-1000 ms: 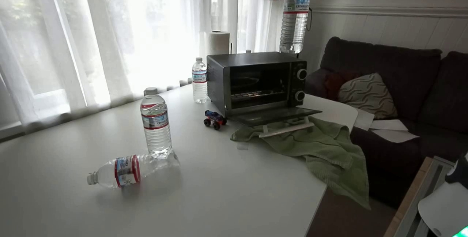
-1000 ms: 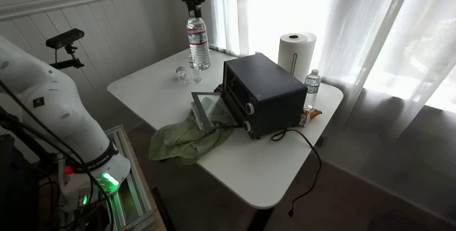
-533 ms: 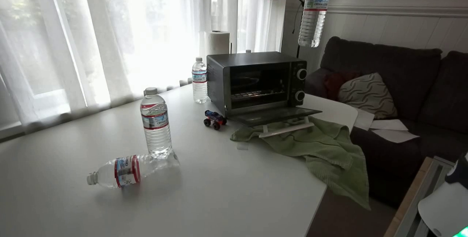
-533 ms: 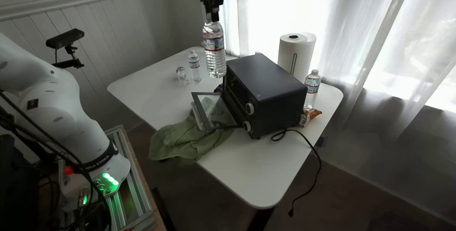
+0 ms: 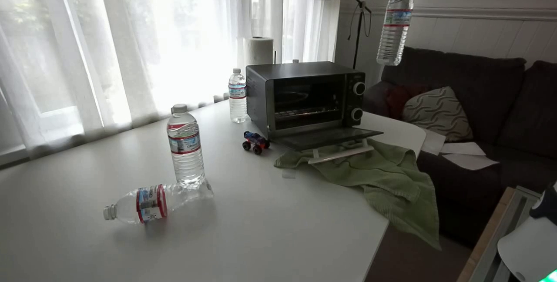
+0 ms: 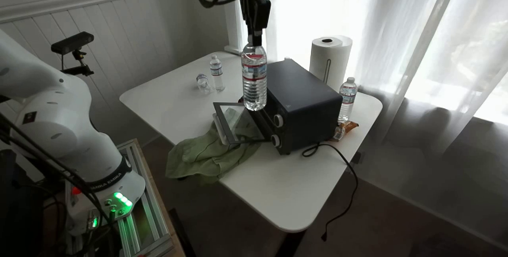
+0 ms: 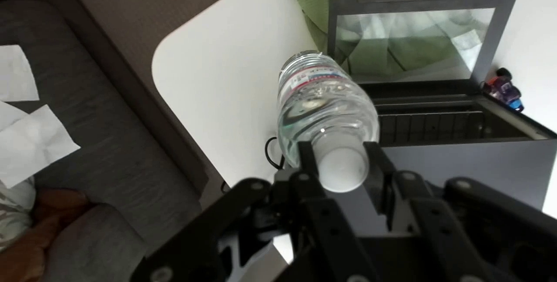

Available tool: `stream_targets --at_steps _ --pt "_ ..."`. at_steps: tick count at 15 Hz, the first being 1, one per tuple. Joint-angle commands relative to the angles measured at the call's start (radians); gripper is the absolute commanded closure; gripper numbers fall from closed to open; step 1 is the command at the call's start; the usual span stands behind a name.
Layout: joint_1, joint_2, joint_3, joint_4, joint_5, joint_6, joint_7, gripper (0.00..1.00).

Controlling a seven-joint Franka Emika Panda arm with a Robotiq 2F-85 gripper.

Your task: Move one bottle of water to the right side of the mini oven

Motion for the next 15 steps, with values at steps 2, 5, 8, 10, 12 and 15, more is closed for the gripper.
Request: stream_targets --at_steps 2,5,8,10,12,15 --pt "-0.040 -0.002 -0.024 -0.050 -0.045 0.080 0.023 0.92" --pt "-0.035 0.029 -0.030 -0.037 -0.019 0.048 -0.002 0.68" --pt "-0.030 0.036 -0.026 -0.037 -0.019 0.048 -0.002 0.68" --pt "-0.030 0.036 -0.026 -0.037 -0.019 0.048 -0.002 0.68" --pt "-0.030 0.036 -0.026 -0.037 -0.019 0.048 -0.002 0.92" --pt "-0.045 0.084 -0.053 -0.013 0.014 0.052 0.003 0.92"
